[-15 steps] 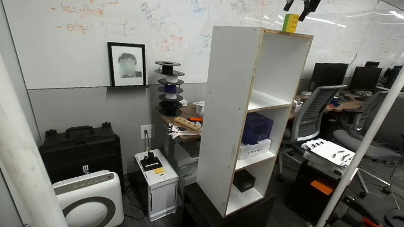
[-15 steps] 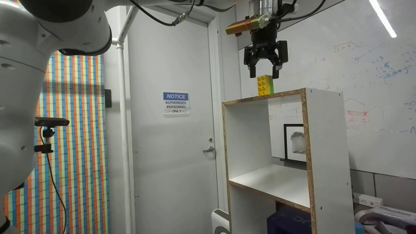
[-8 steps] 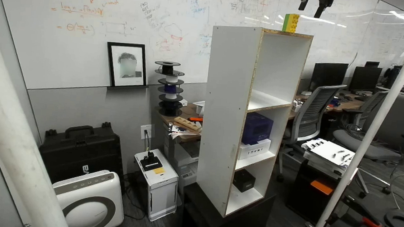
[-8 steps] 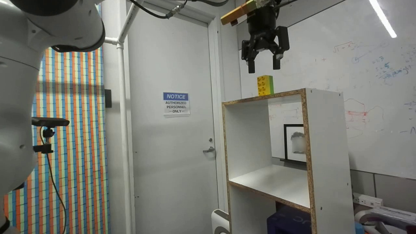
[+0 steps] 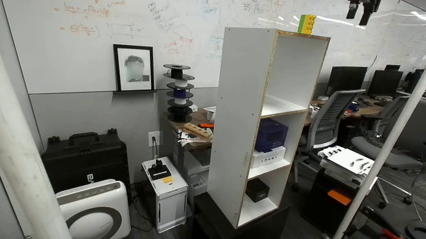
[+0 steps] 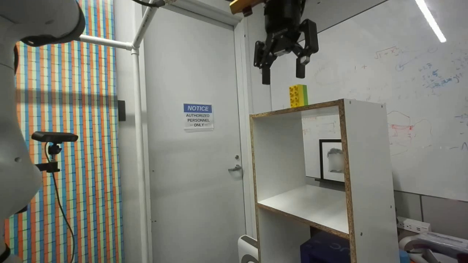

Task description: Put the Lego's on top of the shelf

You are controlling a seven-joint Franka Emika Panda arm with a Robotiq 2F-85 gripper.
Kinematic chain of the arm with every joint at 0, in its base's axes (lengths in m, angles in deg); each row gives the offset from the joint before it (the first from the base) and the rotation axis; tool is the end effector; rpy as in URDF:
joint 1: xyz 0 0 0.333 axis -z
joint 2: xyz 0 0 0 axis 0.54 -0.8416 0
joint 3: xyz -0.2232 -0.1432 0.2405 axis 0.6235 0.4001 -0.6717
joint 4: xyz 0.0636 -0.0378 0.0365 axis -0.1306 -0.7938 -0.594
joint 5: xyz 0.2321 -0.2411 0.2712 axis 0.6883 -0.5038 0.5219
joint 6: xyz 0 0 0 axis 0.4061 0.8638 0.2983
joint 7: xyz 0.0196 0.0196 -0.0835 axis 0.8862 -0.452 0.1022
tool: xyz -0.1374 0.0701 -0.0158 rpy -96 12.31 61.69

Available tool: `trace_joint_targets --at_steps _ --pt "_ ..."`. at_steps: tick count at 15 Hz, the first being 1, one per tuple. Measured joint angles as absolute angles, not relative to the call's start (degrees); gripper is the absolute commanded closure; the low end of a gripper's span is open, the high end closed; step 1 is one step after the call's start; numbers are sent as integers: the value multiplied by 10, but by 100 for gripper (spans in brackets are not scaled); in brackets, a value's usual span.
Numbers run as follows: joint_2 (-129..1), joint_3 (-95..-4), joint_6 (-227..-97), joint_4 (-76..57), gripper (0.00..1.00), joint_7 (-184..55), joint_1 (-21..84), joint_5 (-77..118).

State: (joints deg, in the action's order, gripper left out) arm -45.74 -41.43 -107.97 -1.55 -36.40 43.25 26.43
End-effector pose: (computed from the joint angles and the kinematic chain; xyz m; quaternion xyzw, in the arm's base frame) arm 0.5216 -0.2093 0.6738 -0.9994 -0.0152 0.0012 0.0305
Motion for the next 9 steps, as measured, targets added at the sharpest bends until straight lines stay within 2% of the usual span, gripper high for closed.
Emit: trace_joint_targets --at_steps 9 --pt "-371 -412 -1294 -303 0 -336 431 219"
